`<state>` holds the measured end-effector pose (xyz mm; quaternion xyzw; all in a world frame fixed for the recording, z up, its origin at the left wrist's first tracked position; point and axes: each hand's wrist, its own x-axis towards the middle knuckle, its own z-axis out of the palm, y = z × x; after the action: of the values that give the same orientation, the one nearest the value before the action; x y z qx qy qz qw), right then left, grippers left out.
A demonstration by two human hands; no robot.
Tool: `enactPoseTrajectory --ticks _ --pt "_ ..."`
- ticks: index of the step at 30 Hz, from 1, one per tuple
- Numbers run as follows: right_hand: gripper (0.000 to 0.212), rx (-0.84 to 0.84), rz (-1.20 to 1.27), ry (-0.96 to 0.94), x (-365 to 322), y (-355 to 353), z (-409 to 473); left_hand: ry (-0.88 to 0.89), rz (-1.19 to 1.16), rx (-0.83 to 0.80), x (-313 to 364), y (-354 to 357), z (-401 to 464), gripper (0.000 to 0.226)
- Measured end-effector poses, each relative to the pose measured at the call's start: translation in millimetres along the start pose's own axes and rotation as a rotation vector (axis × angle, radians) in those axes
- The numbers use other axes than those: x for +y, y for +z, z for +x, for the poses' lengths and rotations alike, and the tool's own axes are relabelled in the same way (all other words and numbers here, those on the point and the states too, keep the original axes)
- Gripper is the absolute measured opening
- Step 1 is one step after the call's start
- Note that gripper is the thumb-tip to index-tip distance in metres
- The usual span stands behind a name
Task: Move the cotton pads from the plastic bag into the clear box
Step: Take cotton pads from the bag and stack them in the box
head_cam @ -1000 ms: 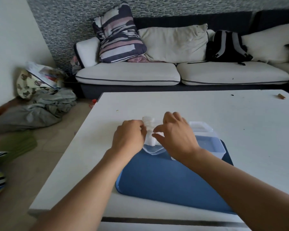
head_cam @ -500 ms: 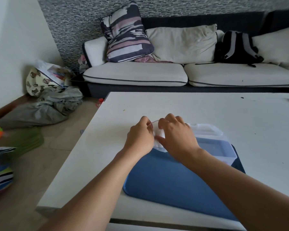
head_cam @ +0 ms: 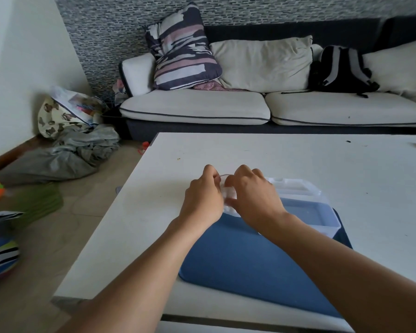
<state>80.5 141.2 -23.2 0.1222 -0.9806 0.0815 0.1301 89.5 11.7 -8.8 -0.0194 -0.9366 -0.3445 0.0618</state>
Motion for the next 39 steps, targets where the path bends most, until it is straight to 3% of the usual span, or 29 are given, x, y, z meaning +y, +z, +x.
enactPoseTrajectory --ticks 7,11,17,21,24,26,28,31,33,34,36,39 --pt "0.04 -0.102 0.038 -0.007 -1.7 -4.8 -5.9 0.038 0.018 0.007 -3.4 2.5 2.9 0.01" --pt "0.034 -0.129 0.212 0.037 0.5 -4.4 -5.5 0.018 -0.004 -0.018 -6.0 2.3 6.1 0.013" --pt "0.025 -0.129 0.842 0.103 13.8 -26.6 -6.5 -0.155 -0.073 -0.107 -26.6 -9.0 20.4 0.014" --pt "0.031 -0.069 1.566 0.327 39.6 -46.7 -10.0 -0.14 0.09 -0.345 -29.7 -6.2 11.9 0.016" --pt "0.031 -0.173 1.802 0.428 48.5 -51.2 -16.3 -0.174 0.183 -0.471 -23.6 -6.7 5.2 0.023" --pt "0.032 -0.221 1.812 0.446 50.0 -50.9 -20.3 -0.204 0.188 -0.479 -18.8 -9.2 4.8 0.032" --pt "0.032 -0.231 1.799 0.454 50.2 -49.7 -22.3 -0.198 0.039 -0.376 -8.4 -11.9 4.7 0.038" --pt "0.035 -0.264 1.747 0.406 46.4 -49.1 -25.7 -0.29 -0.688 -0.208 23.6 -10.4 -3.8 0.023" --pt "0.033 -0.276 1.642 0.286 36.1 -48.6 -29.0 -0.459 -1.195 -0.256 45.9 -6.8 -13.5 0.036" --pt "0.033 -0.256 1.564 0.225 30.6 -47.5 -30.6 -0.509 -1.325 -0.288 53.5 -2.6 -16.5 0.048" --pt "0.031 -0.184 1.324 0.137 20.1 -47.5 -33.3 -0.557 -1.427 -0.278 60.0 7.4 -19.7 0.063" --pt "0.045 -0.063 0.919 0.036 16.9 -47.6 -34.7 -0.594 -1.456 -0.211 58.9 11.3 -18.8 0.052"
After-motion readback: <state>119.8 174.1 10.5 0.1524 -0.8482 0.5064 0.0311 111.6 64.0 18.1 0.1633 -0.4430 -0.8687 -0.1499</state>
